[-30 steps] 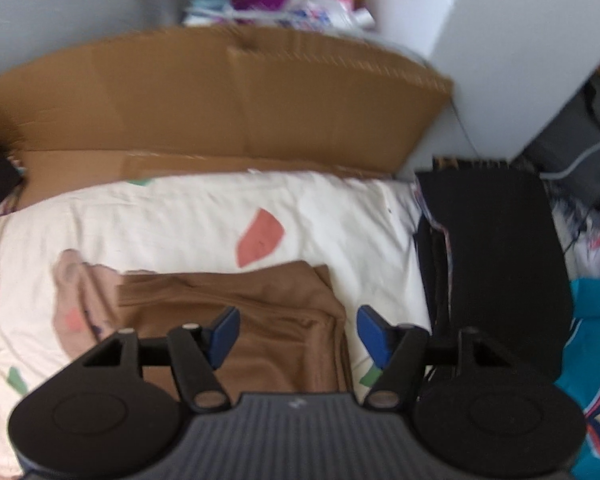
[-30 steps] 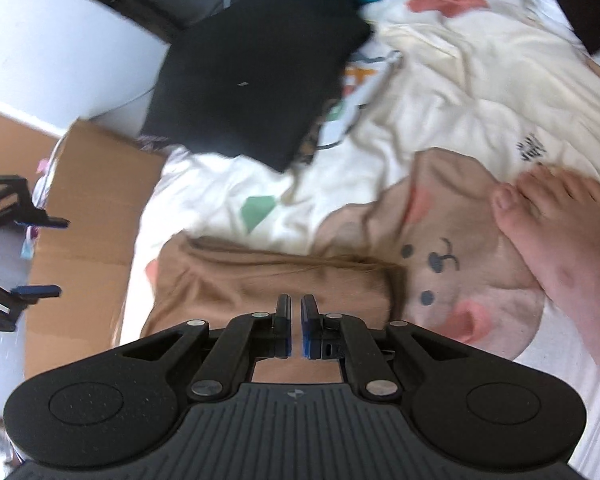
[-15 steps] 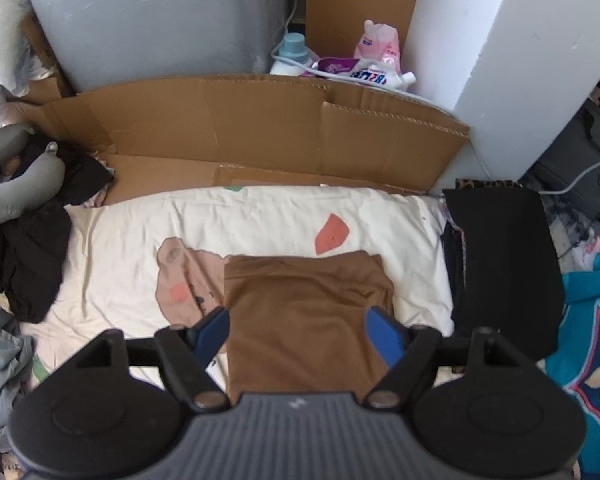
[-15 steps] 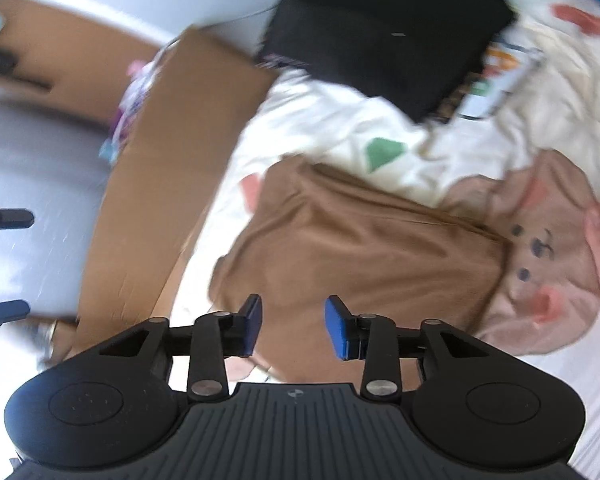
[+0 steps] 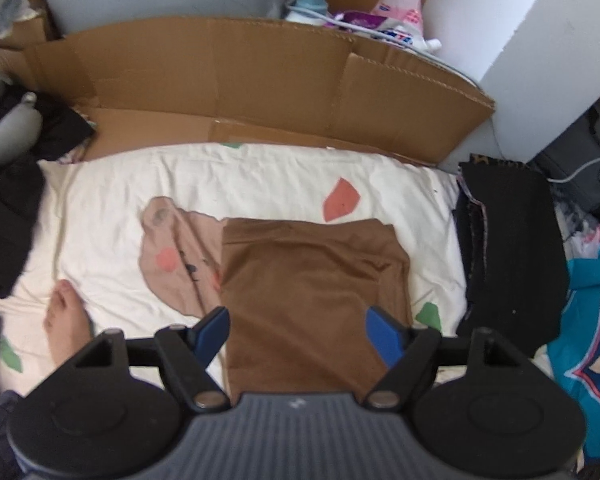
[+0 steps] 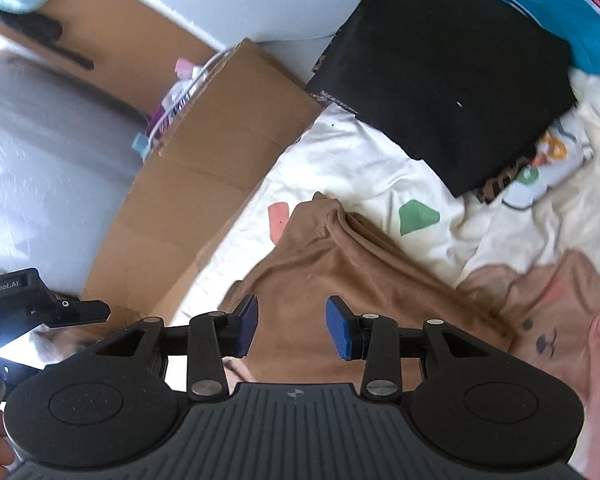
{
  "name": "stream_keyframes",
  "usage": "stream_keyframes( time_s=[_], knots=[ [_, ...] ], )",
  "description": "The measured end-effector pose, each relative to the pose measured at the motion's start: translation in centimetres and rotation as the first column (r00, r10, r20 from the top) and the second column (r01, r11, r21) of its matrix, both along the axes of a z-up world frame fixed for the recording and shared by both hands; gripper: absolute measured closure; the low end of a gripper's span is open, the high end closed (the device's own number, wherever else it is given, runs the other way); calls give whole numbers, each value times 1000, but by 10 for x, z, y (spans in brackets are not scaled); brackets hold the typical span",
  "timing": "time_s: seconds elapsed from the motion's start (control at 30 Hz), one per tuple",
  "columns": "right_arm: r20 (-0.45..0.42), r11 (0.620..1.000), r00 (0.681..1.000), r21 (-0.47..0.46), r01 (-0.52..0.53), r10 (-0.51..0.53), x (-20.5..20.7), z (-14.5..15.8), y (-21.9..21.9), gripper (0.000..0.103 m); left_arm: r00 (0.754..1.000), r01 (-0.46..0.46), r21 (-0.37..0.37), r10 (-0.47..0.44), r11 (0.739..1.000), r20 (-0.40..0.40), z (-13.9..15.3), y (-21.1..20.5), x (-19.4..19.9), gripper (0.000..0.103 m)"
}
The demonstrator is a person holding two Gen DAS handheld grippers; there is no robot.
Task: Fold clothes
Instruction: 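Raise both open tools away from the folded shirt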
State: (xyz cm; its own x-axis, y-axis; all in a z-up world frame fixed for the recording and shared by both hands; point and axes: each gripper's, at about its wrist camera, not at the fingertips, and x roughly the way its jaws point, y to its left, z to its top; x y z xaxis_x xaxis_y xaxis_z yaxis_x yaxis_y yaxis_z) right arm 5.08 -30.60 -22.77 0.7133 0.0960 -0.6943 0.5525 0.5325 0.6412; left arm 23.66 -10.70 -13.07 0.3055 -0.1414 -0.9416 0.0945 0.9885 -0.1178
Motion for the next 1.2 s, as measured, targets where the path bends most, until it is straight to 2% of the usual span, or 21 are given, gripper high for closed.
stream_keyframes(
  time_s=[0.17, 0.3, 0.4, 0.47, 0.53, 0.67, 0.77, 0.93, 1.0, 1.07, 1.2],
  knots=[
    [-42, 995, 995, -32, -93, 92, 11, -1, -11, 59, 995, 97, -63, -95, 993, 35, 1, 4, -2, 27],
    [-87, 984, 984, -70, -163, 157, 13, 7, -25, 59, 991, 132, -114, -131, 985, 17, 1, 9, 0, 27],
    [-117, 976, 975, -83, -199, 189, 18, 15, -37, 59, 987, 159, -111, -158, 981, 17, -3, 11, 2, 27],
    [-149, 970, 970, -123, -208, 190, 23, 22, -38, 59, 984, 176, -109, -176, 978, 17, -5, 12, 4, 27],
    [-157, 964, 969, -154, -217, 193, 27, 31, -39, 58, 983, 181, -112, -180, 977, 16, -7, 14, 8, 27],
    [-177, 955, 957, -147, -257, 230, 42, 45, -47, 58, 985, 170, -92, -169, 981, 22, -11, 19, 20, 27],
    [-179, 931, 936, -154, -332, 304, 59, 55, -47, 58, 988, 154, -99, -153, 983, 19, -13, 23, 29, 27],
    [-152, 894, 898, -121, -432, 414, 86, 62, -53, 58, 983, 183, -118, -179, 976, 40, -16, 25, 36, 27],
    [-148, 886, 889, -112, -450, 433, 97, 62, -57, 58, 983, 183, -105, -179, 978, 45, -18, 26, 39, 27],
    [-129, 883, 887, -108, -458, 444, 105, 61, -63, 56, 987, 162, -125, -159, 979, 37, -20, 29, 44, 27],
    [-122, 886, 888, -92, -454, 443, 119, 40, -77, 56, 993, 121, -148, -119, 982, 21, -27, 37, 55, 27]
  ],
)
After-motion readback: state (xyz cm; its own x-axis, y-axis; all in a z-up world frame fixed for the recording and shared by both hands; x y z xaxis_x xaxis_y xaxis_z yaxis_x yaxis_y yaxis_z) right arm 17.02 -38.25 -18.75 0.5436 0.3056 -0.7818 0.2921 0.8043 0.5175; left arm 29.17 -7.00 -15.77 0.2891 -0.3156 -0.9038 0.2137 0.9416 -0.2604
